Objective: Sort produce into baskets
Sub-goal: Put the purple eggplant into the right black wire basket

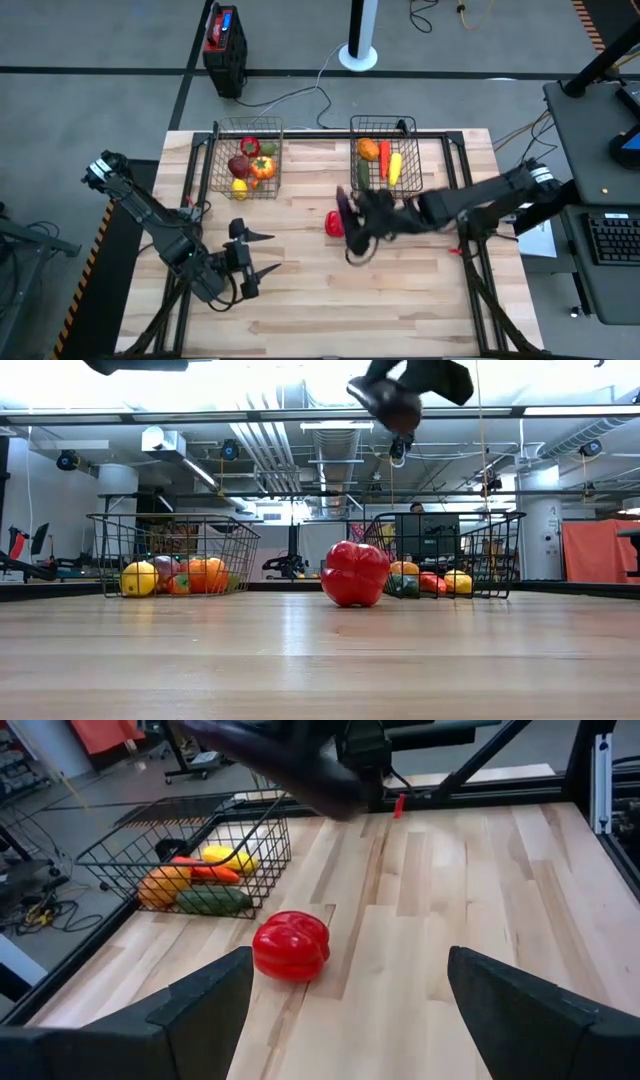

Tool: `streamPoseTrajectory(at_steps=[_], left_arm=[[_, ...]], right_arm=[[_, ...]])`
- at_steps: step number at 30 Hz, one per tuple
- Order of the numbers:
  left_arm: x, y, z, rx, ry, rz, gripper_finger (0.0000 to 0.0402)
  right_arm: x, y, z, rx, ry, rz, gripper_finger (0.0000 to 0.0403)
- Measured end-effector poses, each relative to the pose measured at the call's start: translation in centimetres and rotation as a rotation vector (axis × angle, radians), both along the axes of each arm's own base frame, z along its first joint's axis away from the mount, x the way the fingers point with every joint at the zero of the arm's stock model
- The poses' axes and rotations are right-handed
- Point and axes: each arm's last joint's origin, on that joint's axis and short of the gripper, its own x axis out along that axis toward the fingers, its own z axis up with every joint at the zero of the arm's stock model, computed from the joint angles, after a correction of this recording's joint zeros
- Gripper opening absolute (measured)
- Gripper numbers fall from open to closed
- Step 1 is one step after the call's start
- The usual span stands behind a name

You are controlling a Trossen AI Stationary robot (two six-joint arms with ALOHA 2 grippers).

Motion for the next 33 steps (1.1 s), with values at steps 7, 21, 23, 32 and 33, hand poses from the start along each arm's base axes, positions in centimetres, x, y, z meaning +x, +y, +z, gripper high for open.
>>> streamPoseTrajectory(at_steps=[7, 21, 23, 32, 33], left_arm=[[0.0, -0.1, -0.1, -0.042, -0.012, 0.014, 0.0315], [0.2, -0.3, -0.4, -0.213, -0.063, 0.081, 0.0315], [0.2, -0.3, -0.4, -0.217, -0.064, 0.082, 0.0315], [0.2, -0.3, -0.4, -0.232, -0.069, 0.088, 0.0315], [0.2, -0.3, -0.4, -0.236, -0.072, 0.090, 0.0315]], right_arm=[[-0.9, -5.8, 0.9, -0.086, 0.171, -0.217, 0.0158], [-4.7, -17.2, -1.3, -0.004, 0.415, -0.587, 0.0160], [-5.2, -18.3, -1.9, 0.020, 0.432, -0.600, 0.0158], [-6.5, -21.1, -5.1, 0.147, 0.438, -0.612, 0.0159], [-6.4, -21.3, -5.5, 0.159, 0.428, -0.609, 0.0158]])
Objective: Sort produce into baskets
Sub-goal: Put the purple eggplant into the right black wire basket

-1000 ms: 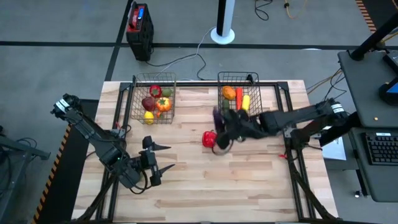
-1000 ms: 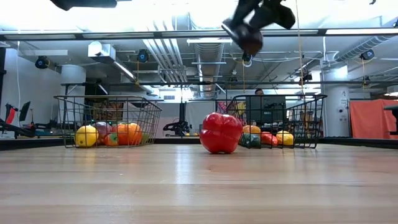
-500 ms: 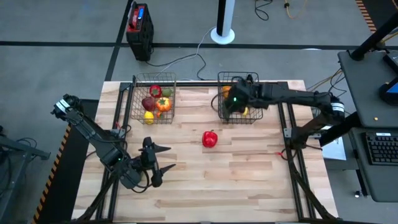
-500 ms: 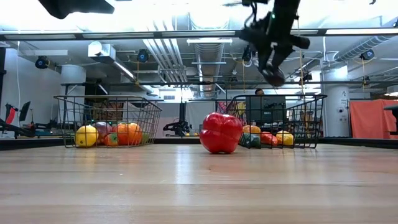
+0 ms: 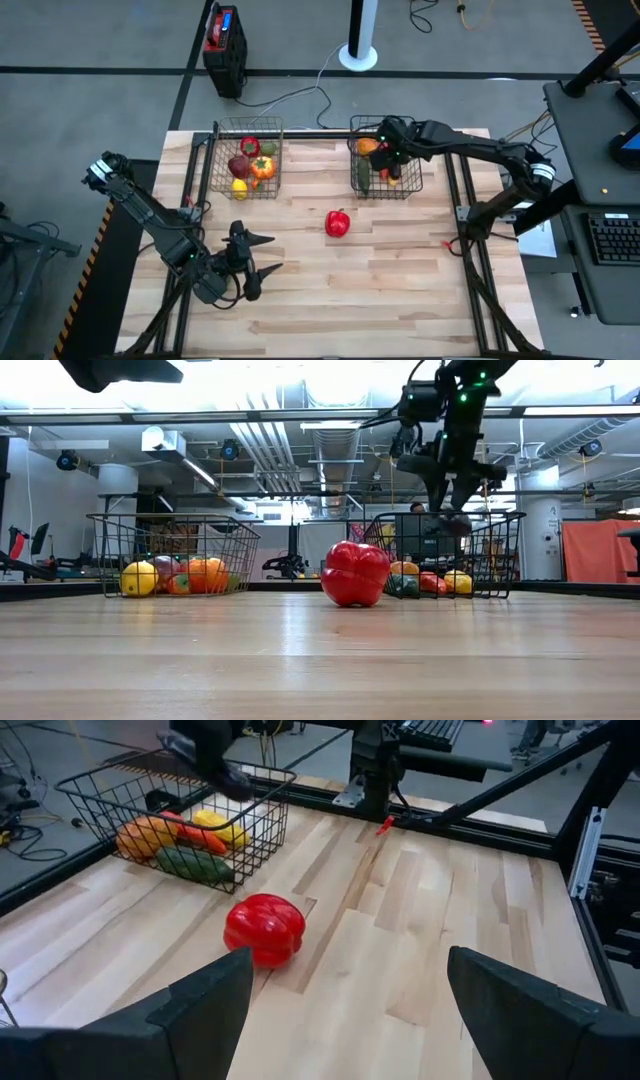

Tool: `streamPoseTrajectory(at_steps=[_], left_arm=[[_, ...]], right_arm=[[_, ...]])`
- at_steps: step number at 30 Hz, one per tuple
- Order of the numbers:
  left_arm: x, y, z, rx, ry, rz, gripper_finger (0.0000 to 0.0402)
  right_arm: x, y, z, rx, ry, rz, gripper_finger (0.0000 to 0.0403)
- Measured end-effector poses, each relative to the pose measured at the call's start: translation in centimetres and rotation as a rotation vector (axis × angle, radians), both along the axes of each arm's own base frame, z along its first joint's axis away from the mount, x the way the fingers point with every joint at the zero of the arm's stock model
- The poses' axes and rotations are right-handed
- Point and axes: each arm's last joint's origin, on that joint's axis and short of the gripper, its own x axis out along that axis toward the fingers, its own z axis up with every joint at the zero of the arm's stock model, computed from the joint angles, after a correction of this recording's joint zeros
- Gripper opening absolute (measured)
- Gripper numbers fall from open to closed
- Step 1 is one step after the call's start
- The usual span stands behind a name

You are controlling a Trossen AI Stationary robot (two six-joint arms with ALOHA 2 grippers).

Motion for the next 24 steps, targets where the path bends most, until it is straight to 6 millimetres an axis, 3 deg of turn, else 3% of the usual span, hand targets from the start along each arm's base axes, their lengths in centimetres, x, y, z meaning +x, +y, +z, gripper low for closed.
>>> streamPoseTrajectory(at_steps=[14, 24], left_arm=[[0.0, 0.0, 0.0, 0.024, -0.006, 0.014, 0.0315], [0.0, 0.1, 0.0, 0.034, -0.003, 0.011, 0.0315]], right_arm=[[1.8, -1.7, -5.4, 0.100, 0.104, 0.012, 0.0158], [2.3, -2.1, -7.0, 0.124, 0.152, 0.015, 0.0161]])
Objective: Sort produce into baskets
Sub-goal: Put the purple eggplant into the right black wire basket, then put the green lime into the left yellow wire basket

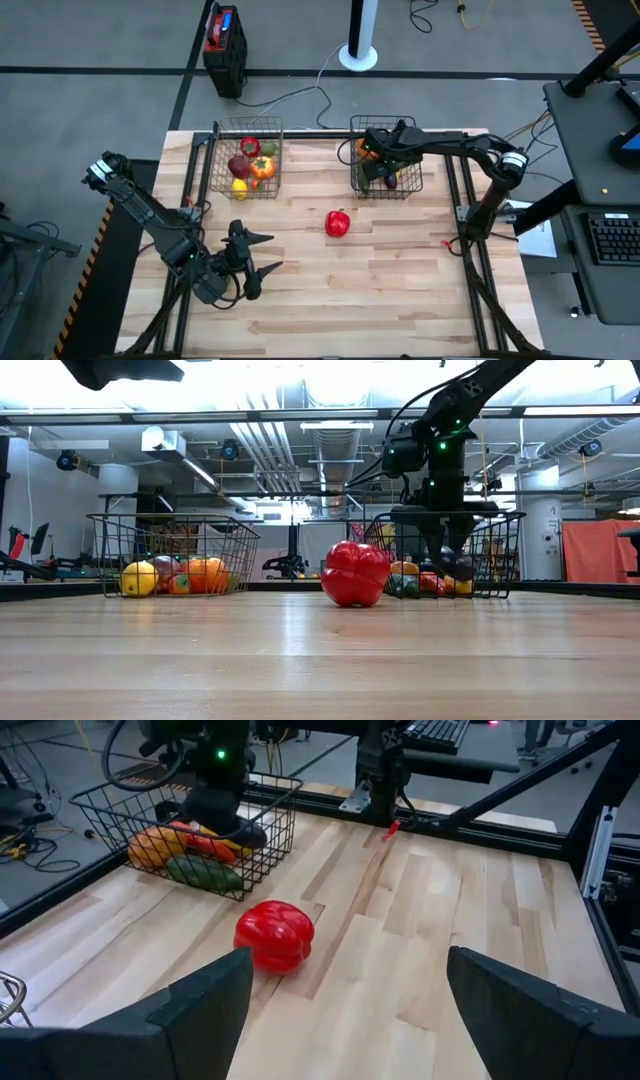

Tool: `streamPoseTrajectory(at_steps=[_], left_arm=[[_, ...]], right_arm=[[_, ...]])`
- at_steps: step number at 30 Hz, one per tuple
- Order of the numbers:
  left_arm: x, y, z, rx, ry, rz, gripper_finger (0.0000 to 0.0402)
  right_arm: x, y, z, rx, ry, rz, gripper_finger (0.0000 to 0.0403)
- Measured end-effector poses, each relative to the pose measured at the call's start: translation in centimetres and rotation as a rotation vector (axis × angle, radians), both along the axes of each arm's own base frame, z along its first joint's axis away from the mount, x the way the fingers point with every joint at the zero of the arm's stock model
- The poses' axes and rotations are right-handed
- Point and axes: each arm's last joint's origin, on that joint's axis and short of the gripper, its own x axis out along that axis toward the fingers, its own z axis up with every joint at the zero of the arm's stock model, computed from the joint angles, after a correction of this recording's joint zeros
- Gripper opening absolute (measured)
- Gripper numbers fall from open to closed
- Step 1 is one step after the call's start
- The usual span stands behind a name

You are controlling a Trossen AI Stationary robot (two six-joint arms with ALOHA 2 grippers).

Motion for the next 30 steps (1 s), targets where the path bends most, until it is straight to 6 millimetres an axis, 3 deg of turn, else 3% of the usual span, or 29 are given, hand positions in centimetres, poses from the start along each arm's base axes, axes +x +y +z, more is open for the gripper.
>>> streamPoseTrajectory(at_steps=[19, 30], left_arm=[[-0.03, 0.03, -0.05, 0.006, 0.006, 0.000, 0.0315], [0.33, -0.32, -0.80, 0.029, 0.030, 0.000, 0.0315]], right_arm=[[0.05, -0.05, -0.03, -0.003, 0.006, 0.031, 0.0187], [0.05, -0.04, -0.03, -0.004, 0.007, 0.032, 0.0226]])
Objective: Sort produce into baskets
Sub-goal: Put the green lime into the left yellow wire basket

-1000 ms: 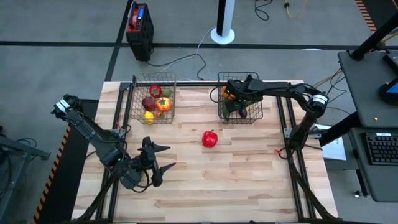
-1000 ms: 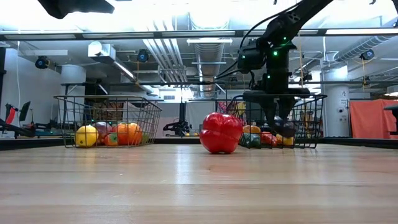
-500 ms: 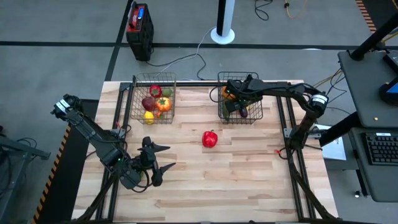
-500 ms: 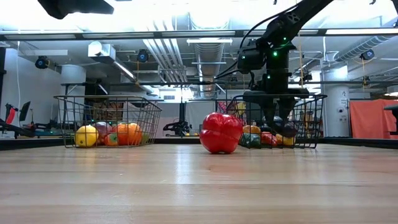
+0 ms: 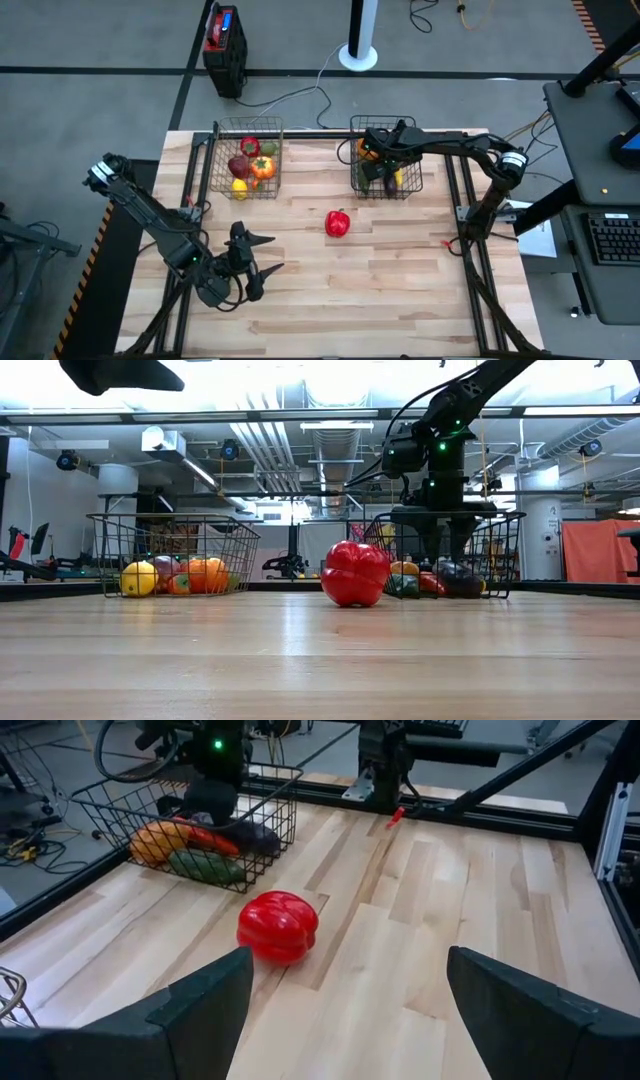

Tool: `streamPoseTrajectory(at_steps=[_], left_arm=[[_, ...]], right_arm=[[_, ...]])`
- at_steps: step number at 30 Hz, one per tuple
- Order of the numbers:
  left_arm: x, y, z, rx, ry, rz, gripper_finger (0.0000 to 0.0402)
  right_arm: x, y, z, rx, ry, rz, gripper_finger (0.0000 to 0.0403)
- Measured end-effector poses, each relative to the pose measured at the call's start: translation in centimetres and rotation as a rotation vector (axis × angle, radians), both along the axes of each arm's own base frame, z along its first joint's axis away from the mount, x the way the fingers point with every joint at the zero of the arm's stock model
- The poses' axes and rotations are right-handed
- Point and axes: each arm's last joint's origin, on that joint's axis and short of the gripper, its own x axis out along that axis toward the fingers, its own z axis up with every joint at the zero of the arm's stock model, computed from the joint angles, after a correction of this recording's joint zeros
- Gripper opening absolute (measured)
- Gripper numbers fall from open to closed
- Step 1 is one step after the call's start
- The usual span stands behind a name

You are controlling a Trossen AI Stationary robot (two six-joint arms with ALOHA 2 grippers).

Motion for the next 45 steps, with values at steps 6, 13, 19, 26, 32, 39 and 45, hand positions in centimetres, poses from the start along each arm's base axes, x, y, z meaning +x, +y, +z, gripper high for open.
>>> streamPoseTrajectory(at_steps=[6, 13, 19, 26, 32, 39, 45], left_arm=[[0.0, 0.0, 0.0, 0.000, 0.000, 0.000, 0.0315], [0.0, 0.0, 0.0, 0.001, 0.001, 0.000, 0.0315], [0.0, -0.1, -0.1, -0.017, 0.021, -0.027, 0.0315], [-0.3, -0.8, -0.7, -0.261, 0.176, -0.229, 0.0315], [-1.3, -0.4, -0.8, -0.404, 0.452, -0.089, 0.0310], [-2.0, -0.8, -0.9, -0.385, 0.781, 0.123, 0.0308], [-3.0, -1.6, -2.8, -0.444, 0.993, 0.201, 0.0308]], right_arm=[[-0.1, 0.1, 0.5, -0.008, -0.013, 0.000, 0.0255], [-0.2, 0.1, 4.0, -0.071, -0.116, 0.001, 0.0285], [0.0, 2.1, 7.6, -0.133, -0.230, 0.057, 0.0289], [1.2, 7.3, 10.4, -0.212, -0.357, 0.217, 0.0281], [2.2, 11.6, 11.0, -0.268, -0.396, 0.325, 0.0289], [3.7, 15.2, 10.6, -0.304, -0.446, 0.410, 0.0294], [4.7, 17.3, 10.3, -0.304, -0.487, 0.479, 0.0295]])
